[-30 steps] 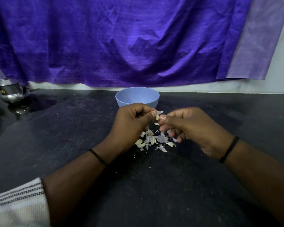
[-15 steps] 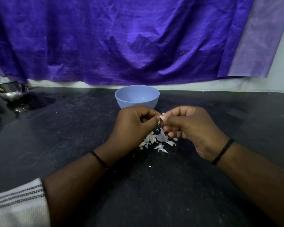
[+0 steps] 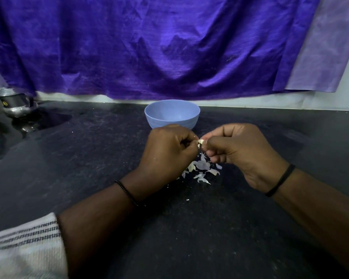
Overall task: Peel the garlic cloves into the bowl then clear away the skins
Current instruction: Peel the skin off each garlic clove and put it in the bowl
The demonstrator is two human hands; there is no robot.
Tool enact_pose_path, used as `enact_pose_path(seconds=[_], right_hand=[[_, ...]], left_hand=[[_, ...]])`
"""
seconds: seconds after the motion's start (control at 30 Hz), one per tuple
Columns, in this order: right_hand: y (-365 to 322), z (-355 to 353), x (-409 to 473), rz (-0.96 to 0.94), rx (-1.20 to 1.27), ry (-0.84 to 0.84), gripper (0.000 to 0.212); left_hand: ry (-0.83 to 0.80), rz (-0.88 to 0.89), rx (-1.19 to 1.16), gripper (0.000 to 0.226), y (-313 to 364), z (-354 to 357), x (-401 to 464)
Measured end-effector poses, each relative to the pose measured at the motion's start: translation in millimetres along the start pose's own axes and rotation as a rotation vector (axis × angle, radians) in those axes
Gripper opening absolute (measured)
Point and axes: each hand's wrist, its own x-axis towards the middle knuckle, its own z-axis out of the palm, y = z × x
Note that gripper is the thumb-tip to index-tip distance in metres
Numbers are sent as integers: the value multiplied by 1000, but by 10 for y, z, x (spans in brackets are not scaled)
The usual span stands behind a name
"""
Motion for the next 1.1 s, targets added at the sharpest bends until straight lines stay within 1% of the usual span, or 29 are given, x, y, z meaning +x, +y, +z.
enact_pose_path(seconds=[0.13, 0.3, 0.4, 0.47, 0.53, 0.63, 0.8, 0.87, 0.97, 1.1], right_hand=[[-33, -70, 46, 86, 51, -125, 8], [-29, -94, 77, 114, 78, -196, 15], [-12, -104, 94, 106, 108, -197, 15], [3, -118, 97, 107, 141, -191, 12], [18, -131, 99, 118, 160, -178, 11], [39, -131, 107, 127, 165, -163, 11], [68, -137, 124, 117, 144, -156, 9], [79, -132, 121, 85, 78, -137, 8], [96, -95, 95, -14, -82, -80, 6], [133, -53, 62, -242, -515, 24, 14]], left_hand=[[-16, -2, -23, 9, 21, 10, -2], [-19, -12, -56, 10, 53, 14, -19], [-8, -117, -155, 12, 47, 18, -8], [-30, -219, -259, 12, 34, 18, 4], [-63, -270, -320, 12, 32, 20, 6], [-90, -251, -324, 9, 26, 16, 6], [-106, -144, -198, 6, -7, 29, 1], [-105, -101, -149, 6, -26, 31, 5], [-103, -21, -61, 6, -50, 21, 15], [-108, 66, 96, 9, -65, 1, 34]])
